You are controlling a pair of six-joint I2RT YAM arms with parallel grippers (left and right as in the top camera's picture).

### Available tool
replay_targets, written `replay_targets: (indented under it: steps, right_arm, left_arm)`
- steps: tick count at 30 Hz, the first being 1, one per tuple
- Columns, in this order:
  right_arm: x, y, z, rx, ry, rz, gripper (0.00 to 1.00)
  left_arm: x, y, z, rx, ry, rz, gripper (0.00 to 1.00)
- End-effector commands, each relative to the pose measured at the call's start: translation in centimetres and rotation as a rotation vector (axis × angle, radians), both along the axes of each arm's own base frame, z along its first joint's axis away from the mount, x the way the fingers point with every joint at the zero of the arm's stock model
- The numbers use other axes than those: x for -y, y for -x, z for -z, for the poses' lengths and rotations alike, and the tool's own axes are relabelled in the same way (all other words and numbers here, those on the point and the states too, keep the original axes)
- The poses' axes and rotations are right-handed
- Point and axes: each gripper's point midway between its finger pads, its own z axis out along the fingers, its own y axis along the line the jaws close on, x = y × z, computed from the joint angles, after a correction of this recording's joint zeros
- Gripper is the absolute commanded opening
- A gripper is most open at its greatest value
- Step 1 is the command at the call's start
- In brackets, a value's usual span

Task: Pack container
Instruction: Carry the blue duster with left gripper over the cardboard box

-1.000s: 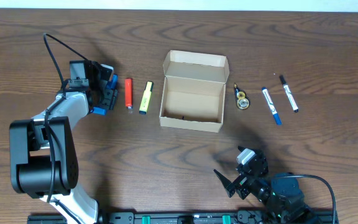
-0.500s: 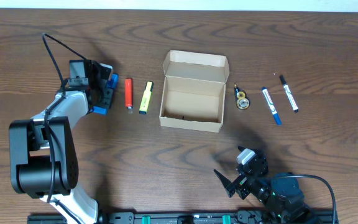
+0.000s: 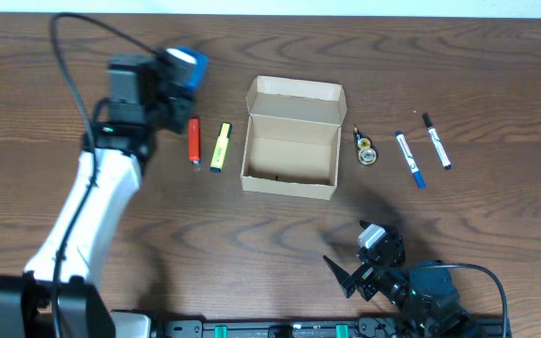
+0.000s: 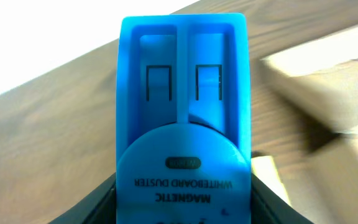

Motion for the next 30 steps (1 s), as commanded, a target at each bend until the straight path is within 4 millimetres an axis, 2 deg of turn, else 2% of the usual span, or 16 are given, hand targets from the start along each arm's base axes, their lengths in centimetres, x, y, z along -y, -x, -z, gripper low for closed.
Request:
replay_targets:
  steps: [1,7,11,17,27,30]
  right_arm:
    - [-0.1,0.1,0.1,-0.006,-0.008,-0.001,0.99]
    - [-0.1,0.1,0.1,-0.006,-0.008,-0.002,0.99]
    - [-0.1,0.1,0.1,-0.006,-0.008,-0.001,0.99]
    - [-0.1,0.1,0.1,-0.005,-0.009,-0.001,0.99]
    - [-0.1,0.1,0.1,-0.005,-0.009,-0.001,0.99]
    - [-0.1,0.1,0.1,-0.005,-0.009,-0.002,0.99]
  left_arm:
    - [5.8,1.8,-2.1,0.066,-0.063,0.222,0.40]
    - [14.0,5.7,-2.0,0.118,-0.157,0.516,0.42]
    - [16.9,7.3,-1.2,0.137,-0.215,0.645,0.41]
    - [18.8,8.5,1.1,0.127,-0.259,0.802,0.39]
    - [19.0,8.3,5.3,0.084,-0.355,0.909,0.39]
    - [19.3,8.8,6.2,0.060,-0.347,0.945,0.38]
